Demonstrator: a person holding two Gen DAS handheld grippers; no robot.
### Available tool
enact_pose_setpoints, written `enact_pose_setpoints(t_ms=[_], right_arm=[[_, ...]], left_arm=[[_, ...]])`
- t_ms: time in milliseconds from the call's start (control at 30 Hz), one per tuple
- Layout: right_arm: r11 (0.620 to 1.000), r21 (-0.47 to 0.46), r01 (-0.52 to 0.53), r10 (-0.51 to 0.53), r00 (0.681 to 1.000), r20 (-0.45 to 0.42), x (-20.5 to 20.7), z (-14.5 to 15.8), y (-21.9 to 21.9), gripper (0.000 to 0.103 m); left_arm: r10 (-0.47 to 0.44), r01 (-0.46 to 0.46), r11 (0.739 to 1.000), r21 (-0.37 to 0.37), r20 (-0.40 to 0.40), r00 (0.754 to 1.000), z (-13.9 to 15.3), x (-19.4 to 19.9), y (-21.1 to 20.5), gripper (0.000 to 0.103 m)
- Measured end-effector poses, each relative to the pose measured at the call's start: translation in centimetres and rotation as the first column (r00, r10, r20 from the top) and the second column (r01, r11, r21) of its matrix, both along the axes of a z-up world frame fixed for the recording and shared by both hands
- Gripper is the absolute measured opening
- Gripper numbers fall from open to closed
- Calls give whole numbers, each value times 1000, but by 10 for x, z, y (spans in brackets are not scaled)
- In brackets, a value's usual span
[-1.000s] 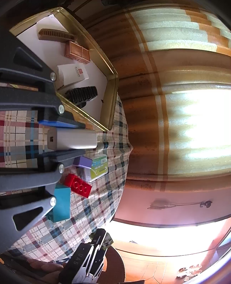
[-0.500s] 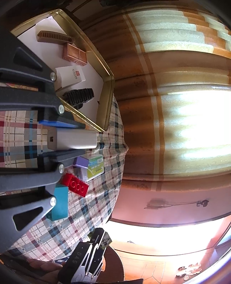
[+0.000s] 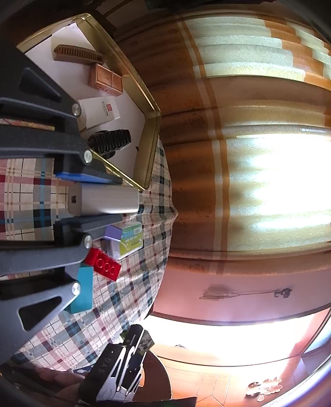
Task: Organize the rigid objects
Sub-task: 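Lift the white block with the left tool while the right tool lifts the green block, then carry both blocks over the gold tin and release them inside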
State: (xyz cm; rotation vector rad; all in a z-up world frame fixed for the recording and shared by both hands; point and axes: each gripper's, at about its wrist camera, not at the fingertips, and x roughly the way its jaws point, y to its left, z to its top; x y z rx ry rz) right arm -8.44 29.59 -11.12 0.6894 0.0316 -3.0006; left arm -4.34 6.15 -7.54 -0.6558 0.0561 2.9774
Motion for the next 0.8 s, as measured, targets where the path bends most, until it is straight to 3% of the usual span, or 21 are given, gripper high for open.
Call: enact_pose_setpoints(t_ms=[500,800], right_arm=[[1000,9,-29,30,999,-15,5,9,-10,47],[979,-33,-202,201,979,-33,13,41,-64,47]], left_arm=[[23,-23,999,28,6,1000,4,2,-15,20],[92,-93,995,48,29,995,15,0,-58,20]])
